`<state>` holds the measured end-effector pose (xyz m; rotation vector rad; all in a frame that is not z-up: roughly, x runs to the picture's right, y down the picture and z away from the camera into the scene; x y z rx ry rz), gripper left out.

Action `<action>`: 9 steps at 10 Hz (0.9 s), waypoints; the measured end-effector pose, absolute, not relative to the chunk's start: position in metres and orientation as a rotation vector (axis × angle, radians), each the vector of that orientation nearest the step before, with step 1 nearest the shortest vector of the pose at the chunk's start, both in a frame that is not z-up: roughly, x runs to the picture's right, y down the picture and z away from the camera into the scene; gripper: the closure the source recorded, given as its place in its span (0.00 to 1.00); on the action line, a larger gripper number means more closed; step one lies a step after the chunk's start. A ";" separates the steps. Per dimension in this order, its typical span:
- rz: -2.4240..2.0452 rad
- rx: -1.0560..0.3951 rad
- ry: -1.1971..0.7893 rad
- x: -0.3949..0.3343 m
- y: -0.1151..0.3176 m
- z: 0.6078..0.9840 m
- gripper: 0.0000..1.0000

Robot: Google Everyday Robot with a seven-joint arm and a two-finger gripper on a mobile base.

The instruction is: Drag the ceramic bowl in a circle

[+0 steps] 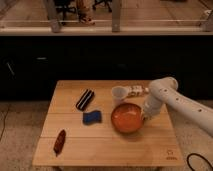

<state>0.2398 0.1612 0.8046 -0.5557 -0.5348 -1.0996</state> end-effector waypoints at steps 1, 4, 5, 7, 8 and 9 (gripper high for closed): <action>-1.084 -0.558 -0.521 0.248 0.158 0.807 1.00; -1.047 -0.570 -0.489 0.271 0.155 0.812 1.00; -1.033 -0.577 -0.477 0.281 0.156 0.812 1.00; -1.019 -0.580 -0.467 0.294 0.158 0.811 1.00; -1.012 -0.581 -0.465 0.300 0.161 0.808 1.00; -1.010 -0.579 -0.466 0.302 0.165 0.805 1.00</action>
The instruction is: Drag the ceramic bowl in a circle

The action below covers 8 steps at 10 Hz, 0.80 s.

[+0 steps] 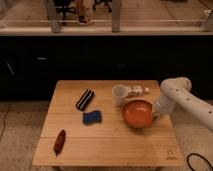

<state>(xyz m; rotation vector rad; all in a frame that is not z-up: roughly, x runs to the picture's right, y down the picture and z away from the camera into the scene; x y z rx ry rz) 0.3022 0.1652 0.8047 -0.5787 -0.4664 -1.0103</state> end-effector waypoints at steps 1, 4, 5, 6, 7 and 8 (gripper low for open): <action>-1.008 -0.576 -0.469 0.305 0.170 0.799 1.00; -1.015 -0.559 -0.482 0.310 0.184 0.779 1.00; -1.020 -0.551 -0.485 0.310 0.185 0.773 1.00; -1.031 -0.536 -0.488 0.310 0.189 0.762 1.00; -1.034 -0.533 -0.489 0.312 0.194 0.754 1.00; -1.039 -0.528 -0.492 0.312 0.197 0.749 1.00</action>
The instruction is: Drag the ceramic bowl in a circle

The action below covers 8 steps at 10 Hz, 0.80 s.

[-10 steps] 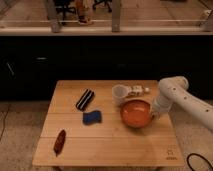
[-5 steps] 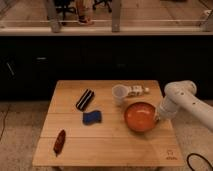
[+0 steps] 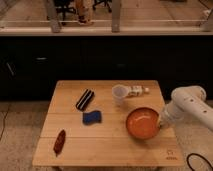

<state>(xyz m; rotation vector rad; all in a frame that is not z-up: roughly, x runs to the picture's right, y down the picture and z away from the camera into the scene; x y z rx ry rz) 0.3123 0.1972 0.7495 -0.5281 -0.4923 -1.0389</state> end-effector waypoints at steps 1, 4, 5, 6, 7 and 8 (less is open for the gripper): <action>-1.048 -0.522 -0.498 0.310 0.198 0.746 1.00; -1.066 -0.510 -0.513 0.309 0.206 0.733 1.00; -1.076 -0.504 -0.524 0.306 0.209 0.729 1.00; -1.080 -0.499 -0.535 0.305 0.213 0.725 1.00; -1.081 -0.495 -0.549 0.305 0.218 0.719 1.00; -1.087 -0.490 -0.563 0.304 0.222 0.714 1.00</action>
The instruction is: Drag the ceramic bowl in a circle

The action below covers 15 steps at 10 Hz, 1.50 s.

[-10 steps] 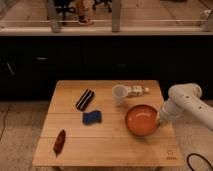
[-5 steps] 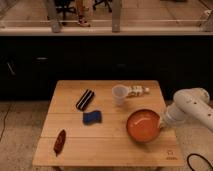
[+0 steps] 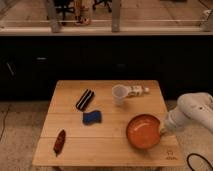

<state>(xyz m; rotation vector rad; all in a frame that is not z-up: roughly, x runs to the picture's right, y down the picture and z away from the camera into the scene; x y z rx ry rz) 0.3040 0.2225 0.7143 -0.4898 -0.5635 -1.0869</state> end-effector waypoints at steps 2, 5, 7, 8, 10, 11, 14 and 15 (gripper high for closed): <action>-1.108 -0.479 -0.593 0.296 0.227 0.707 1.00; -1.132 -0.466 -0.644 0.284 0.234 0.699 1.00; -1.162 -0.456 -0.684 0.267 0.238 0.694 1.00; -1.175 -0.448 -0.705 0.258 0.240 0.692 1.00; -1.194 -0.443 -0.736 0.247 0.244 0.688 1.00; -1.199 -0.442 -0.748 0.242 0.245 0.688 1.00; -1.206 -0.442 -0.770 0.225 0.245 0.694 1.00; -1.208 -0.443 -0.774 0.220 0.244 0.697 1.00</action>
